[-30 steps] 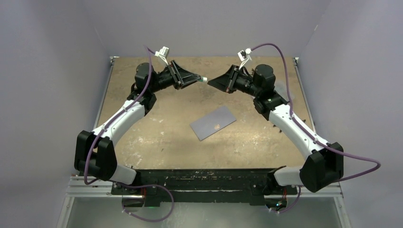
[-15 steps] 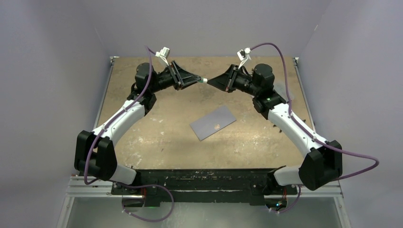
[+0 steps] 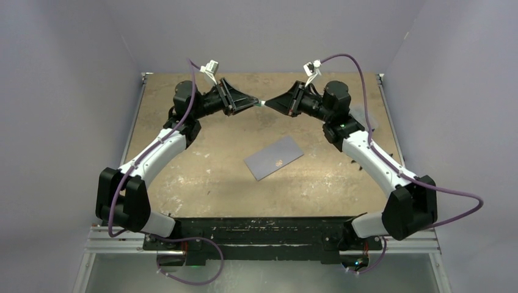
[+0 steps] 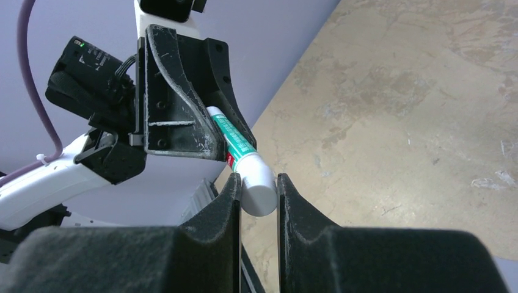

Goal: Place the letter into the envelope and seal it

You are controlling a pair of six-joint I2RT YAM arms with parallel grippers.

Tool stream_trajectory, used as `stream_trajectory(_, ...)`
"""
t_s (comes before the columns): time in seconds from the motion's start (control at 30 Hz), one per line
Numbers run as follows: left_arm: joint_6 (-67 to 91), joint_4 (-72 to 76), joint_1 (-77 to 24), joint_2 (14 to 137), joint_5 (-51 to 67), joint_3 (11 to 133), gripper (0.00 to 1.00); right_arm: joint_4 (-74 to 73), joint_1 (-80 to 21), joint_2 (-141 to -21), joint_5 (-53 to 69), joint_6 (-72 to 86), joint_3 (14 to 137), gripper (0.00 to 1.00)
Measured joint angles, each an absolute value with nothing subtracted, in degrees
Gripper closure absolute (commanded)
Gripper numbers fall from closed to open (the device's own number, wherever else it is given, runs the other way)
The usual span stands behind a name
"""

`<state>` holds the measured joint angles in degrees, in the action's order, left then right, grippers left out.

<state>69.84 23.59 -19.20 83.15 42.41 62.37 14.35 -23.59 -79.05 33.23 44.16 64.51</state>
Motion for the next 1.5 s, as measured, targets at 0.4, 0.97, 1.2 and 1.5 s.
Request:
stream_trajectory(0.4, 78.9, 34.1, -19.1, 85.0, 43.0, 59.1, 1.00, 18.4, -23.2, -81.3, 36.6, 46.3, 65.0, 0.99)
stream_trajectory(0.97, 90.3, 49.3, -19.6, 85.8, 42.2, 58.3, 1.00, 26.8, -22.5, -81.4, 40.1, 57.9, 66.3, 0.99)
stream_trajectory(1.2, 90.8, 50.8, -20.8, 86.1, 39.8, 58.3, 1.00, 28.7, -22.5, -82.3, 40.1, 62.1, 66.6, 0.99)
stream_trajectory(1.5, 90.1, 51.3, -22.0, 87.2, 35.8, 58.3, 1.00, 30.0, -22.5, -83.9, 38.2, 66.0, 66.6, 0.89)
